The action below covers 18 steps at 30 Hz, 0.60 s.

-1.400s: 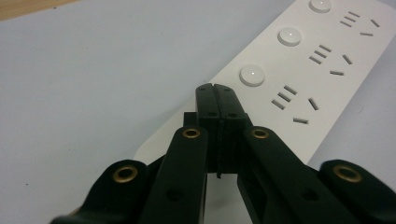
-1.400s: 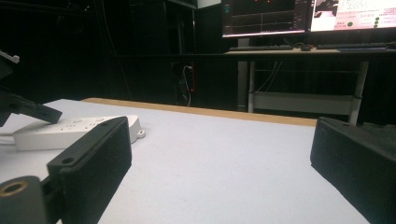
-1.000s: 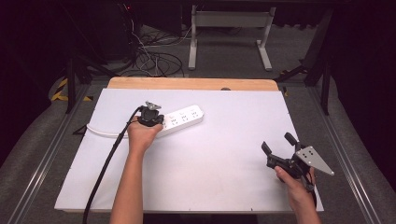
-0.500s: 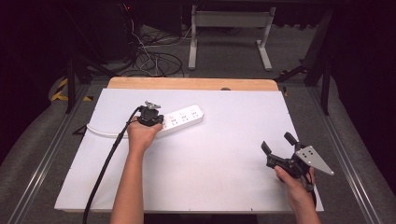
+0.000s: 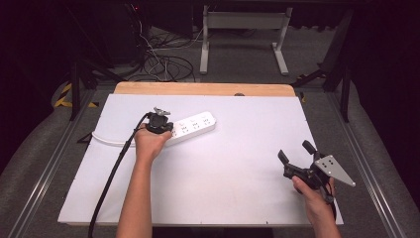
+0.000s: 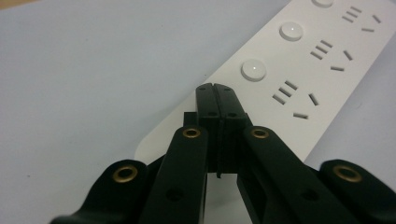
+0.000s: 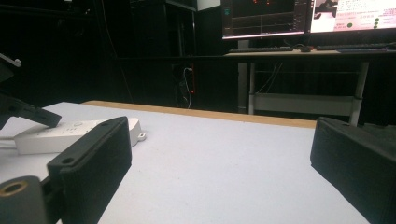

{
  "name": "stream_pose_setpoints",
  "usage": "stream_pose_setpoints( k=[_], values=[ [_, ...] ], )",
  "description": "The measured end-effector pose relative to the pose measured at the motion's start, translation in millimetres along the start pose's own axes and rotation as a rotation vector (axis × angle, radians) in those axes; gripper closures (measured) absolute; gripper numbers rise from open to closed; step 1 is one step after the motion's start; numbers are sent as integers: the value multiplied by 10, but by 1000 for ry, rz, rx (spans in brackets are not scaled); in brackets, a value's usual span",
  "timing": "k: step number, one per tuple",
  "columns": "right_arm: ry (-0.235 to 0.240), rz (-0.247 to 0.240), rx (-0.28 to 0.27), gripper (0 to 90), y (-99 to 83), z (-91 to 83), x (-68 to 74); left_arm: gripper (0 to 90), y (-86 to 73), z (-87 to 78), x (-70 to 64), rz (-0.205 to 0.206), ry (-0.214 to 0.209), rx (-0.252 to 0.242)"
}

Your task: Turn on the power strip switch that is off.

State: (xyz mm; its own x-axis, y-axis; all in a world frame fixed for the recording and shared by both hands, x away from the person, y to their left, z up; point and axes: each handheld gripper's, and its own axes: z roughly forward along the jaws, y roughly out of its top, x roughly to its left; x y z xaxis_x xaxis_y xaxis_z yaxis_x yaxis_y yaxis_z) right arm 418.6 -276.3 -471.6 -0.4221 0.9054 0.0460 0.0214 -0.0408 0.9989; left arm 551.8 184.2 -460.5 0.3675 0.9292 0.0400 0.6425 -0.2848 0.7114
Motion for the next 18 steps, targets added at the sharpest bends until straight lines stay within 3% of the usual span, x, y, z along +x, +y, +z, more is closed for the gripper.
stream_pose_setpoints(
  k=[6,8,18],
  values=[
    [-1,1,-5,58,8,-13,-5,900,-6,10,18,0,-4,-4],
    [1,1,-5,58,7,-14,-9,900,-8,9,47,-26,-25,-3],
    [3,1,2,58,1,5,2,900,-16,7,26,-14,-9,-10]
  ],
)
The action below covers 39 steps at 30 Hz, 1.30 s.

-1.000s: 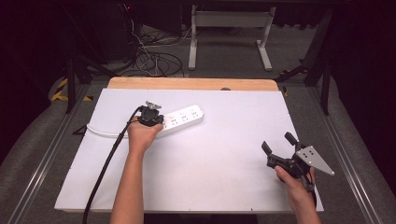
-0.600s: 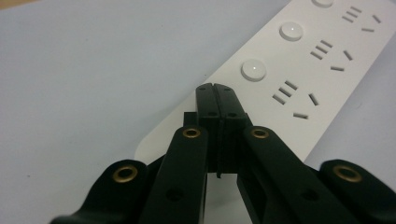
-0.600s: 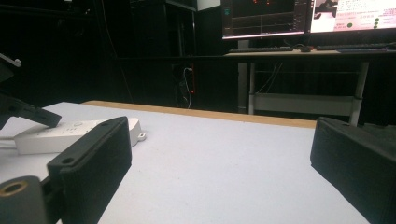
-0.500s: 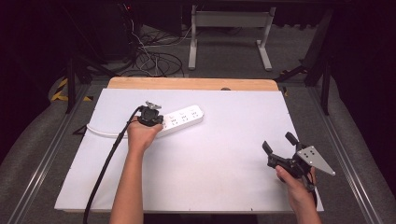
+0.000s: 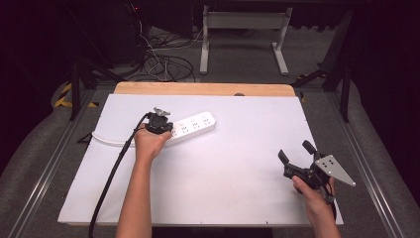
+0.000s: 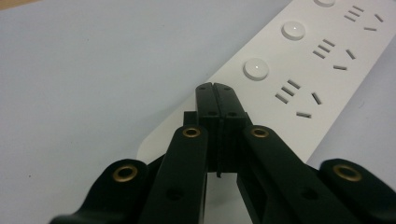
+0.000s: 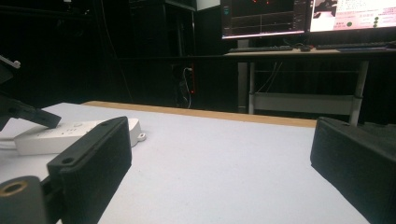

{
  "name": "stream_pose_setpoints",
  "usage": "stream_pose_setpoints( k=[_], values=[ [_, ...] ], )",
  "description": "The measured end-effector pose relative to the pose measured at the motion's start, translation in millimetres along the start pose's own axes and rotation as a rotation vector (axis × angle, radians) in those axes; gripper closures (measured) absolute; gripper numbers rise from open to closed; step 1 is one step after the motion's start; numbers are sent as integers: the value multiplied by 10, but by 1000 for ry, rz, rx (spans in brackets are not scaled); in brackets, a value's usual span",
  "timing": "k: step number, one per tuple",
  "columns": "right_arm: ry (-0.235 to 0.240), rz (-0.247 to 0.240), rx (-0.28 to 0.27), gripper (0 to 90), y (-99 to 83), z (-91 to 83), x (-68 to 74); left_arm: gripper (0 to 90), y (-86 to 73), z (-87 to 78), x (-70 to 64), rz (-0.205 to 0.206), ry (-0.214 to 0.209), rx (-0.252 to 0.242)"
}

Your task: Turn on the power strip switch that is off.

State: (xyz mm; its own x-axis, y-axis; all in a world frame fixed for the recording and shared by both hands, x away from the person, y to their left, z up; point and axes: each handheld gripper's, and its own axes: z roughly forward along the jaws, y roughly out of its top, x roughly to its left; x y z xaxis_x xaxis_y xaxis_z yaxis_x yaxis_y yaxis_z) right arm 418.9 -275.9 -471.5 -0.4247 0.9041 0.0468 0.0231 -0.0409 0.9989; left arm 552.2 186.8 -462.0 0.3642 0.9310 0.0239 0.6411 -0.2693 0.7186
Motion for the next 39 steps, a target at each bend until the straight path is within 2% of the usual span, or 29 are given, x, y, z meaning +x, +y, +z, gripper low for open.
stream_pose_setpoints(
  k=[2,8,10,13,21,28,32,39],
  values=[
    [1,1,-1,58,-1,6,4,900,8,3,12,-1,-12,2],
    [-2,-1,4,58,-9,17,1,900,0,-1,8,-4,-9,2],
    [-1,1,7,58,-10,16,5,900,-6,0,9,7,-5,-6],
    [3,-6,8,58,-12,16,10,900,-15,-1,9,-4,-11,-9],
    [0,-4,9,58,-12,16,5,900,-21,-1,3,1,-5,-14],
    [5,-7,11,58,-13,26,29,900,-55,-1,-1,4,-4,-38],
    [5,-7,12,58,-16,32,31,900,-73,1,-16,25,11,-54],
    [12,-13,16,58,-22,59,61,900,-70,2,-12,16,5,-52]
  ],
)
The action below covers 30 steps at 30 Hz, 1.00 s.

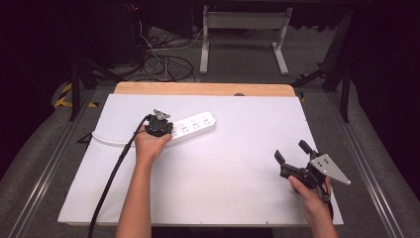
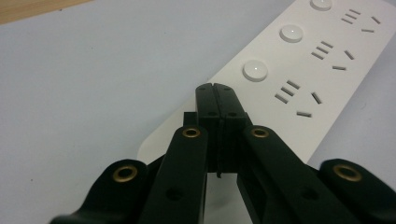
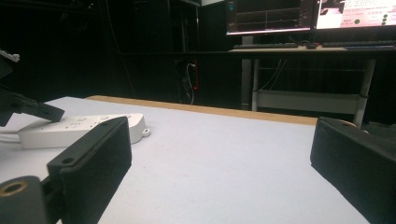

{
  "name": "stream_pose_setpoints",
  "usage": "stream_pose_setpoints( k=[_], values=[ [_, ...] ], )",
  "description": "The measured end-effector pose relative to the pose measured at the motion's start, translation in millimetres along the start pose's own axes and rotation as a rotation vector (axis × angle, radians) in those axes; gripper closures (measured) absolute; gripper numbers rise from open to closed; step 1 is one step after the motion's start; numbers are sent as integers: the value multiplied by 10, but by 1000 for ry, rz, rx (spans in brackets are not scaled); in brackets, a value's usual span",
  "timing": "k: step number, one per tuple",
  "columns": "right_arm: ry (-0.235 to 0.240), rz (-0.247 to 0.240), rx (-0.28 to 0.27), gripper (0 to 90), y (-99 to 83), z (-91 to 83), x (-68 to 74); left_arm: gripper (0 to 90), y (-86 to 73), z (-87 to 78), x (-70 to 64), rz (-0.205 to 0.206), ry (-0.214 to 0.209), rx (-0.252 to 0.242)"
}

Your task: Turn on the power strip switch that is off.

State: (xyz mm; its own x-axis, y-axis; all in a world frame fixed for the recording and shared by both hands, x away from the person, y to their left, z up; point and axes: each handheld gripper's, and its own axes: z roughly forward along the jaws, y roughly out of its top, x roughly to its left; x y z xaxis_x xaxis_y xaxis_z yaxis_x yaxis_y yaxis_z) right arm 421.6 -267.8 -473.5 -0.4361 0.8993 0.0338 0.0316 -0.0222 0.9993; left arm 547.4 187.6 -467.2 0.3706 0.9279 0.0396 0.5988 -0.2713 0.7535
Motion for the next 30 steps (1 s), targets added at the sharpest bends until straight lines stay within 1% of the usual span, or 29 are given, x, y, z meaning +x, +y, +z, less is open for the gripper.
stream_pose_setpoints(
  k=[3,5,6,7,8,9,11,13,14,16,18,21,25,28,30],
  values=[
    [3,3,2,58,1,2,11,900,-3,-1,7,7,-3,-2],
    [4,3,2,58,-2,1,8,900,-10,-1,17,0,-12,-8],
    [3,0,3,58,-5,1,5,900,-21,-1,26,6,-13,-19],
    [2,-1,5,58,-6,1,3,900,-43,-3,29,-9,-26,-45],
    [1,0,4,58,-7,2,2,900,-66,-4,39,-18,-36,-58],
    [1,1,4,58,-7,3,1,900,-87,-5,39,-17,-37,-72],
    [3,-1,4,58,-8,10,0,900,-110,-6,27,-9,-29,-85],
    [6,-3,6,58,-12,18,9,900,-120,-3,34,-17,-35,-94],
    [6,-4,7,58,-12,20,15,900,-119,-6,34,-7,-30,-93],
    [10,-7,6,58,-11,26,25,900,-120,-14,34,-9,-31,-92],
    [12,-4,7,58,-12,31,31,900,-118,-27,47,-17,-30,-102],
    [9,-1,8,58,-13,30,25,900,-133,-38,62,-3,-25,-110],
    [4,-1,7,58,-16,24,0,900,-167,-70,94,-16,-22,-133],
    [3,0,9,58,-18,25,2,900,-162,-118,127,-22,-18,-161],
    [5,-2,11,58,-20,33,12,900,-155,-145,134,-25,-17,-165]
  ],
)
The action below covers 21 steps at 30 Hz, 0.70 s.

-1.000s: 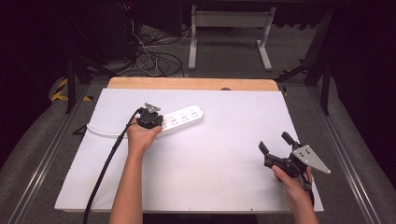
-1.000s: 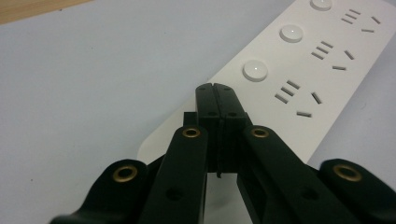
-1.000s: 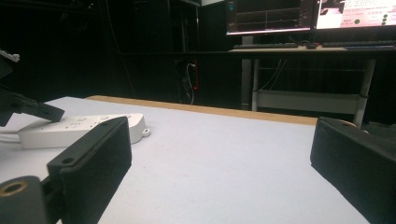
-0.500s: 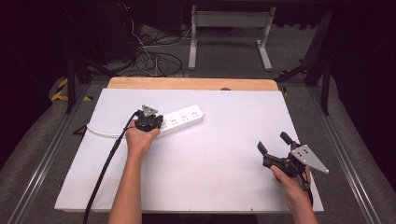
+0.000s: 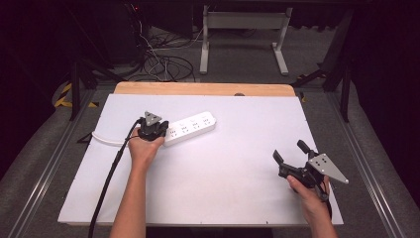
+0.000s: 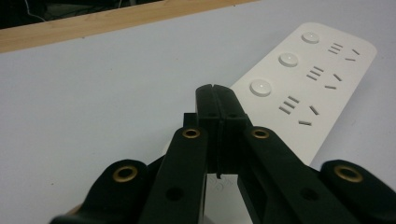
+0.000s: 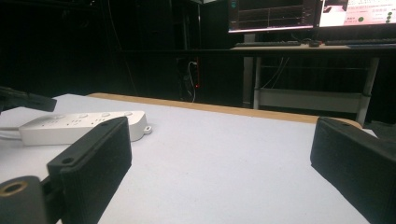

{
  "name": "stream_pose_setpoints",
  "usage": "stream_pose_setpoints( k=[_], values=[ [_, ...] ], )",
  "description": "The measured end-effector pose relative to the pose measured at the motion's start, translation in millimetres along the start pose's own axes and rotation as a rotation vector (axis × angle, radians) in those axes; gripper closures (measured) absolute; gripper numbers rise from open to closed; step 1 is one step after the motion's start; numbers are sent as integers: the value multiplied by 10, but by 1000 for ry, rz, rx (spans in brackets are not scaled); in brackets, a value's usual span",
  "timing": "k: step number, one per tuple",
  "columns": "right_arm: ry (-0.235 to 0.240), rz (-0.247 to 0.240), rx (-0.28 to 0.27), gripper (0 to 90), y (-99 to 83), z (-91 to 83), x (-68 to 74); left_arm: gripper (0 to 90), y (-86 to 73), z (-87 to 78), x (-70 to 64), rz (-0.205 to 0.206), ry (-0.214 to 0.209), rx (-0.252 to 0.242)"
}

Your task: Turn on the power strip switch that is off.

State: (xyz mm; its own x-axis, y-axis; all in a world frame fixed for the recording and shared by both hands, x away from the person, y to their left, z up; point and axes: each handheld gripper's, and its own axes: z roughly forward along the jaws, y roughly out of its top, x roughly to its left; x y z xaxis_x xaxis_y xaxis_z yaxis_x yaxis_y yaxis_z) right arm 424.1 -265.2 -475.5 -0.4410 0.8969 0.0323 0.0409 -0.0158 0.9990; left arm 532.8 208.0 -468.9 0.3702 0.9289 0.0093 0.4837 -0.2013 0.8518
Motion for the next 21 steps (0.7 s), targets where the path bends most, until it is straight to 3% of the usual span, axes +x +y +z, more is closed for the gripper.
stream_pose_setpoints(
  k=[11,17,21],
  values=[
    [5,-4,2,58,-2,12,12,900,32,-124,47,8,17,-40],
    [8,-4,2,58,-1,16,25,900,-63,-173,131,-13,30,-47],
    [6,-7,8,58,-9,25,26,900,-95,-272,165,-1,29,-69]
  ],
)
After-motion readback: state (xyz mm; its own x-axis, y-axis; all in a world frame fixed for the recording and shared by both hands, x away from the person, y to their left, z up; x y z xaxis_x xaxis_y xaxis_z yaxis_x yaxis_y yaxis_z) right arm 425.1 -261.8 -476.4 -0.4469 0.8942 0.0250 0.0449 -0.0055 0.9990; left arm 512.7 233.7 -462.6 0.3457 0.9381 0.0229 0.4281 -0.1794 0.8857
